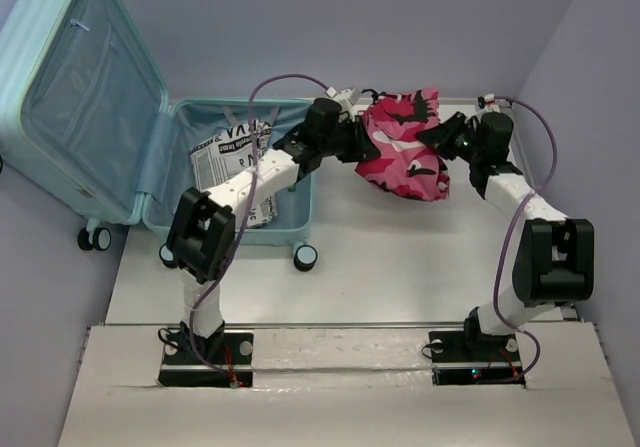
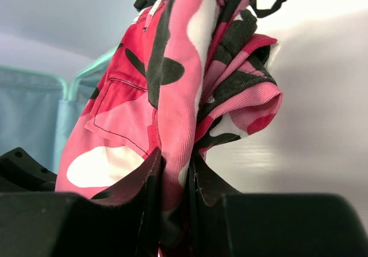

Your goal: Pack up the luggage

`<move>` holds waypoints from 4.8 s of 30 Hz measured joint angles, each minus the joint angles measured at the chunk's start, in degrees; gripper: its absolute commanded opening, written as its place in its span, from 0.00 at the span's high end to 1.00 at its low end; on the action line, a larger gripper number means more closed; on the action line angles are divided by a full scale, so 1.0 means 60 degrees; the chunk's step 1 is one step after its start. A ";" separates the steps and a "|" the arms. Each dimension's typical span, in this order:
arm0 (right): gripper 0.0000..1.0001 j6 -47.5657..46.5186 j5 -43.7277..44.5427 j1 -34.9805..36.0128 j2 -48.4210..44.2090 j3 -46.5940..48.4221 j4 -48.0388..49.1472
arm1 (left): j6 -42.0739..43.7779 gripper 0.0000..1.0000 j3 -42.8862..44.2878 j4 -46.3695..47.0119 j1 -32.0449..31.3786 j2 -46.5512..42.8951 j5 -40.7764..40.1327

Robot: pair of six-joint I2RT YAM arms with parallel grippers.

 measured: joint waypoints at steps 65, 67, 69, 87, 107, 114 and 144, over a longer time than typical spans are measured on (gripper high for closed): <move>0.08 -0.3523 0.0025 0.5938 0.0896 0.3089 -0.2543 | 0.3665 0.46 -0.2331 -0.5912 0.7960 -0.7311 -1.2411; 0.08 -0.3523 0.0022 0.5938 0.0896 0.3031 -0.2492 | 0.3719 0.46 -0.2328 -0.5887 0.7963 -0.7267 -1.2560; 0.08 -0.3523 0.0025 0.5938 0.0896 0.2969 -0.2412 | 0.3734 0.60 -0.2284 -0.5872 0.7963 -0.7136 -1.2794; 0.09 -0.3512 0.0488 0.5938 -0.0106 0.1468 -0.2302 | 0.4455 0.94 -0.2725 -0.4510 0.6025 -0.7395 -1.4116; 0.31 -0.2208 0.4470 0.5890 -0.0772 0.1005 -0.2422 | 0.5129 0.01 -0.3304 -0.6543 -0.4204 -0.9679 -1.0404; 0.80 -0.2204 0.5413 0.5767 -0.0787 0.1005 -0.2546 | 0.4605 0.09 -0.1716 -0.5920 -0.4229 -1.0670 -0.7176; 0.93 -0.3322 0.4750 0.5697 -0.0656 0.0765 -0.2867 | 0.2390 0.94 0.1082 -0.4419 0.9275 -0.2674 -0.6000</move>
